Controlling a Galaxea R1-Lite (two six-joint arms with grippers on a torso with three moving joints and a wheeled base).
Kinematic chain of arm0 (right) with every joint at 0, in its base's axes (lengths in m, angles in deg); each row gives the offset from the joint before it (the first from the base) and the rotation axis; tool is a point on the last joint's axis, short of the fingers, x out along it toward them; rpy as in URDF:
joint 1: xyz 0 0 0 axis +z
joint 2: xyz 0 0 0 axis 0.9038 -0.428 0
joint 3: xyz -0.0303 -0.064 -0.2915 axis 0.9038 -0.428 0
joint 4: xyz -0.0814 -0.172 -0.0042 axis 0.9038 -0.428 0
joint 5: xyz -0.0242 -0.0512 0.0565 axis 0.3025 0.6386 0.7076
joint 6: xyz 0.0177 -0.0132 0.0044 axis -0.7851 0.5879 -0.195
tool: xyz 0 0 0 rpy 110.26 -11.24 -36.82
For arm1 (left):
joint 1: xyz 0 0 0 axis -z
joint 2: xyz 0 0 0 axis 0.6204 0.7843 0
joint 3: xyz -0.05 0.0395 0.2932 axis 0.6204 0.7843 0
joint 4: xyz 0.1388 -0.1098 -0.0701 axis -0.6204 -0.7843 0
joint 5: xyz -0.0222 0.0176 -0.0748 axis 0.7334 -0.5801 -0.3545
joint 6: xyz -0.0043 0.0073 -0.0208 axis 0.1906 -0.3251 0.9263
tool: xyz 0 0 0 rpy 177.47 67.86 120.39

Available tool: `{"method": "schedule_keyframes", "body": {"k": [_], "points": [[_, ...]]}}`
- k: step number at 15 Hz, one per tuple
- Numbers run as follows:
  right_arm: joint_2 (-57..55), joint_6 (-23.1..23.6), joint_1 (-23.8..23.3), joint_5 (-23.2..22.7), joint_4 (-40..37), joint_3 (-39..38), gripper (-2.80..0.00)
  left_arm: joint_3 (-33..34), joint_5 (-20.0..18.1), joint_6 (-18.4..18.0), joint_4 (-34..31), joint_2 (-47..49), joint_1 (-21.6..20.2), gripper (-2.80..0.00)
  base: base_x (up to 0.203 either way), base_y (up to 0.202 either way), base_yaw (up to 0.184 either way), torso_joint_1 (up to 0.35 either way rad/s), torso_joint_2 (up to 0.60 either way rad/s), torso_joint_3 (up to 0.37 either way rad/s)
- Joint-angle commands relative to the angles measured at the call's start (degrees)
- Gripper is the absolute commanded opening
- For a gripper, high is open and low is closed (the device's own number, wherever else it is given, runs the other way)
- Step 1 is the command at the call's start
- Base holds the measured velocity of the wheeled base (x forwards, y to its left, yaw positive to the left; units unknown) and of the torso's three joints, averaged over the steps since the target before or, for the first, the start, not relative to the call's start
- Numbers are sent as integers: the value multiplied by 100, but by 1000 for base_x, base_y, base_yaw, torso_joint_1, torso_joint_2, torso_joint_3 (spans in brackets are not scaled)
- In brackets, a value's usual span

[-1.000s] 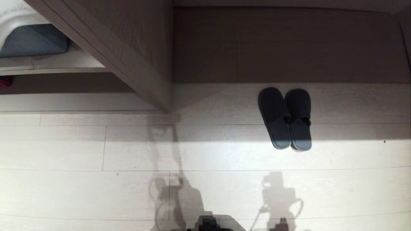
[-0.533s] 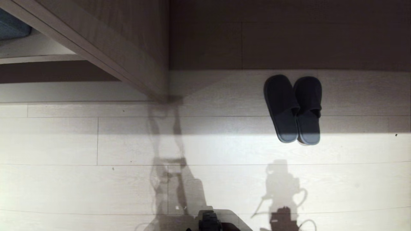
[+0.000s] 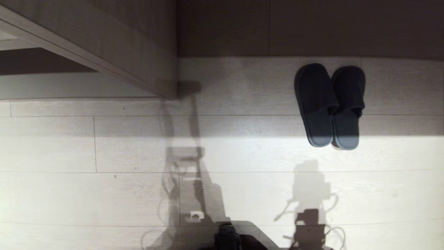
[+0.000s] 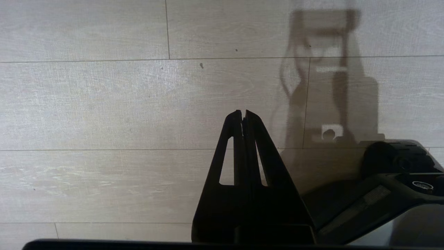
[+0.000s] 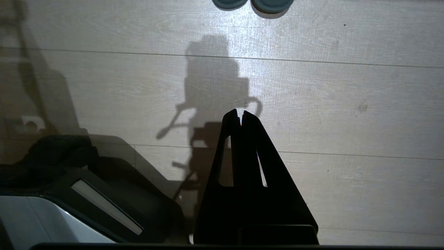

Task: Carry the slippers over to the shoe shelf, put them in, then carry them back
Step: Pick up the slippers on the floor

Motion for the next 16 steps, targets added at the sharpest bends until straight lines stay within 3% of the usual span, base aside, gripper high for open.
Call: {"method": "schedule_keyframes", "body": {"k": [1, 9, 16], "points": [[-4, 0, 2, -1, -5, -1, -280, 0, 0, 5, -1, -1, 0, -280, 0, 0, 0, 4, -2, -201], [-4, 0, 2, -1, -5, 5, -280, 0, 0, 5, -1, -1, 0, -280, 0, 0, 0, 4, 2, -187], [-4, -158, 2, 64, 4, -2, -280, 0, 0, 5, -1, -1, 0, -280, 0, 0, 0, 1, 0, -23]]}}
